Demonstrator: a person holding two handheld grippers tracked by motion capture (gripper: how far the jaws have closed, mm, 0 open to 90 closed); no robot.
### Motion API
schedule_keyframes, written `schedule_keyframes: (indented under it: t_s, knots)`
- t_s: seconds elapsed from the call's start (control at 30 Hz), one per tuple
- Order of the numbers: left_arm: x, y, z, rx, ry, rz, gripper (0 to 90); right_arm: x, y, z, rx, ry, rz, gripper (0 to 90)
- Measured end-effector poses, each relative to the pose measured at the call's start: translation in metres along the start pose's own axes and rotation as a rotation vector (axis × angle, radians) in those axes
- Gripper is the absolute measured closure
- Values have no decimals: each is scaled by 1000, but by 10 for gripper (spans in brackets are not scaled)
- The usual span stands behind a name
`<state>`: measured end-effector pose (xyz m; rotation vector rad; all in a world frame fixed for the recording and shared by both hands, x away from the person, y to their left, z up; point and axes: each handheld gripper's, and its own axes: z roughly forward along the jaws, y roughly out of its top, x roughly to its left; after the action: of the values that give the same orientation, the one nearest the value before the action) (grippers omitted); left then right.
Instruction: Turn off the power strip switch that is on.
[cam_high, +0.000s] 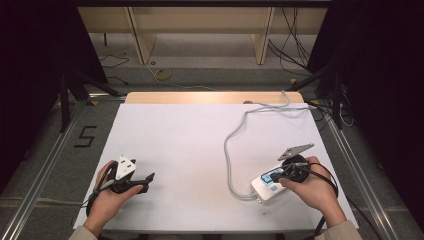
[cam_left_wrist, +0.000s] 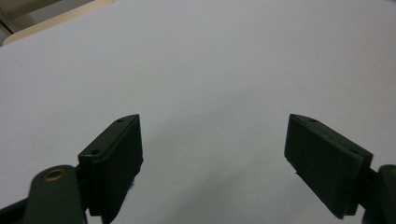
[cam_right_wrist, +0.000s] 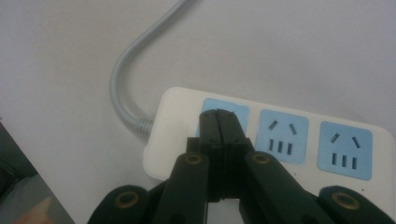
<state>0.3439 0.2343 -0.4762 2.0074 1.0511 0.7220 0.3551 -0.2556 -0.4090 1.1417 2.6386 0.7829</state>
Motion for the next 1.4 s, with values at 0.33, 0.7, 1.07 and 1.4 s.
schedule_keyframes:
  t_s: [0.33,0.7,1.07,1.4]
  knots:
    - [0,0,0,1,0,2,191,2,0,2,20,0,-7,900]
    - [0,0,0,3,-1,0,191,3,1,4,40,6,-9,900]
    - [0,0,0,3,-2,0,191,3,1,7,66,5,-1,900]
    - [0,0,0,3,-2,0,191,3,0,10,99,11,12,900]
